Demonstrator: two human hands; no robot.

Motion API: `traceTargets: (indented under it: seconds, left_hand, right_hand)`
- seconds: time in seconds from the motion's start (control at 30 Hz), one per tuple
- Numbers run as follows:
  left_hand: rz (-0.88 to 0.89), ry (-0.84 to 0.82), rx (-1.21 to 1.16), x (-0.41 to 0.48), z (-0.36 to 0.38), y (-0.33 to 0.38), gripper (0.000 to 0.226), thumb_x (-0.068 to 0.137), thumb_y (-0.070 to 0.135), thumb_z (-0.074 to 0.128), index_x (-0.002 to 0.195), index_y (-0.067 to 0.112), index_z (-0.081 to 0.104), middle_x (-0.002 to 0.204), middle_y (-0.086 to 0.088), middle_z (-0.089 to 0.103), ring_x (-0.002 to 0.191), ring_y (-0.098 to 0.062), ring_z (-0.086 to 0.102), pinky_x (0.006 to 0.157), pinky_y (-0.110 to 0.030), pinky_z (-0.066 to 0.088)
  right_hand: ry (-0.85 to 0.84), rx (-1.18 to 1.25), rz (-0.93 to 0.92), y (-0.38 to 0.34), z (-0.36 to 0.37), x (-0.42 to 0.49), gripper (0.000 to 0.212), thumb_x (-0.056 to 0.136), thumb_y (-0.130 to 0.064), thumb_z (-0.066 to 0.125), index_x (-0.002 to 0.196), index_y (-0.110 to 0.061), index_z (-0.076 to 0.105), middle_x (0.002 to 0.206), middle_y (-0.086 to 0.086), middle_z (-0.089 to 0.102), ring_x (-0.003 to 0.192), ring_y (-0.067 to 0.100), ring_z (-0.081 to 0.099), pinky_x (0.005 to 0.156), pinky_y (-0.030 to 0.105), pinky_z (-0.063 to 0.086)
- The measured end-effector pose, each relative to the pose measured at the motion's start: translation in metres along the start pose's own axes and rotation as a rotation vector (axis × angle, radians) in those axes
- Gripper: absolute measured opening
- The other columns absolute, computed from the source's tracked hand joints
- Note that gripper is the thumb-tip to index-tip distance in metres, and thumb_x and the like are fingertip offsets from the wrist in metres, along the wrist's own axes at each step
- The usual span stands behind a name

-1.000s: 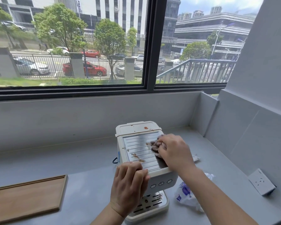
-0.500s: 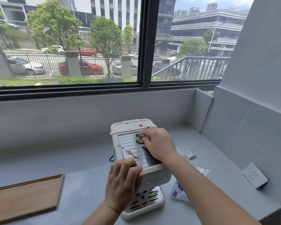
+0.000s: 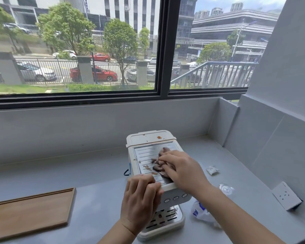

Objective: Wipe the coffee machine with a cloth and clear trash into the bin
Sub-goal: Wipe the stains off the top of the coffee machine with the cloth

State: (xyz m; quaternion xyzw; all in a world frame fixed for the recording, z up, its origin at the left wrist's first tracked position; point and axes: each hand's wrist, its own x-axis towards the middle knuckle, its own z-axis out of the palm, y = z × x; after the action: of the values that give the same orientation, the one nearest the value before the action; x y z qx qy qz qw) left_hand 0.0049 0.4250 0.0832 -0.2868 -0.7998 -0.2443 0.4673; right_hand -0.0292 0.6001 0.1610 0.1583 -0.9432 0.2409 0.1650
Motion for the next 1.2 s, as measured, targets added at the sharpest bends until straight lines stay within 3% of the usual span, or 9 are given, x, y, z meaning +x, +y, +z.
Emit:
traceTargets:
  seconds: [0.17, 0.27, 0.4, 0.5, 0.63, 0.83, 0.97, 1.1, 1.2]
  left_hand:
    - [0.006, 0.014, -0.014, -0.001, -0.002, 0.000, 0.012, 0.101, 0.030, 0.051, 0.099, 0.019, 0.054, 0.104, -0.001, 0.053, 0.091, -0.026, 0.053, 0.081, -0.036, 0.046]
    - [0.002, 0.011, -0.008, -0.001, 0.000, -0.001, 0.013, 0.101, 0.031, 0.051, 0.099, 0.018, 0.054, 0.106, 0.000, 0.053, 0.093, -0.025, 0.053, 0.083, -0.036, 0.047]
    - [-0.007, 0.029, -0.009, -0.003, 0.005, -0.003, 0.012, 0.101, 0.031, 0.051, 0.101, 0.019, 0.055, 0.108, -0.001, 0.052, 0.095, -0.027, 0.054, 0.087, -0.037, 0.047]
    - [-0.010, 0.035, -0.029, -0.006, 0.006, -0.004, 0.012, 0.100, 0.031, 0.051, 0.102, 0.019, 0.055, 0.108, -0.003, 0.050, 0.095, -0.027, 0.053, 0.088, -0.037, 0.046]
    - [-0.021, 0.013, -0.012, -0.005, 0.005, -0.003, 0.011, 0.101, 0.029, 0.049, 0.103, 0.019, 0.054, 0.105, -0.003, 0.048, 0.092, -0.027, 0.051, 0.084, -0.038, 0.045]
    - [-0.035, 0.029, -0.026, -0.006, 0.005, 0.000, 0.017, 0.102, 0.032, 0.046, 0.105, 0.018, 0.056, 0.109, -0.004, 0.050, 0.103, -0.028, 0.053, 0.093, -0.038, 0.046]
    - [-0.038, 0.030, -0.022, -0.006, 0.003, 0.001, 0.015, 0.102, 0.030, 0.047, 0.103, 0.018, 0.055, 0.106, -0.003, 0.049, 0.099, -0.027, 0.051, 0.090, -0.039, 0.046]
    - [-0.034, 0.032, -0.030, -0.005, 0.004, 0.001, 0.016, 0.102, 0.031, 0.047, 0.105, 0.018, 0.056, 0.110, -0.004, 0.052, 0.098, -0.027, 0.052, 0.089, -0.040, 0.047]
    - [-0.039, 0.031, -0.002, -0.002, 0.003, 0.001, 0.016, 0.103, 0.030, 0.046, 0.103, 0.017, 0.055, 0.106, -0.004, 0.049, 0.097, -0.028, 0.051, 0.089, -0.041, 0.048]
  right_hand:
    - [0.023, -0.055, 0.192, 0.003, -0.008, 0.044, 0.026, 0.094, -0.022, 0.055, 0.112, -0.031, 0.072, 0.123, -0.008, 0.065, 0.113, 0.021, 0.057, 0.089, 0.029, 0.044]
    - [0.020, 0.014, 0.103, -0.006, -0.009, 0.028, 0.023, 0.089, -0.021, 0.061, 0.105, -0.033, 0.074, 0.114, -0.014, 0.069, 0.107, 0.012, 0.059, 0.085, 0.027, 0.045]
    - [-0.120, 0.264, -0.057, -0.007, -0.017, -0.003, 0.024, 0.085, -0.031, 0.068, 0.108, -0.037, 0.073, 0.114, -0.023, 0.069, 0.116, -0.008, 0.055, 0.097, 0.017, 0.042]
    - [-0.131, 0.150, -0.179, -0.006, -0.013, -0.005, 0.021, 0.090, -0.035, 0.070, 0.111, -0.034, 0.075, 0.122, -0.017, 0.067, 0.125, 0.000, 0.051, 0.102, 0.020, 0.041]
    - [-0.048, 0.004, -0.016, -0.005, -0.014, 0.024, 0.020, 0.094, -0.036, 0.063, 0.111, -0.034, 0.074, 0.125, -0.017, 0.064, 0.123, 0.010, 0.051, 0.100, 0.029, 0.043]
    - [-0.212, 0.144, -0.208, -0.016, -0.002, 0.015, 0.026, 0.089, -0.043, 0.064, 0.113, -0.040, 0.071, 0.124, -0.021, 0.064, 0.122, 0.000, 0.052, 0.102, 0.024, 0.042]
    - [-0.119, 0.059, -0.108, -0.021, 0.003, 0.043, 0.024, 0.094, -0.036, 0.063, 0.115, -0.030, 0.073, 0.124, -0.014, 0.065, 0.124, 0.010, 0.053, 0.104, 0.031, 0.041]
    - [-0.235, 0.143, -0.238, -0.029, 0.012, 0.032, 0.026, 0.092, -0.039, 0.064, 0.117, -0.039, 0.070, 0.125, -0.018, 0.064, 0.119, 0.001, 0.050, 0.100, 0.017, 0.037]
    - [-0.202, 0.088, -0.160, -0.026, 0.008, 0.057, 0.024, 0.095, -0.033, 0.063, 0.117, -0.030, 0.072, 0.126, -0.009, 0.065, 0.122, 0.013, 0.052, 0.106, 0.028, 0.036]
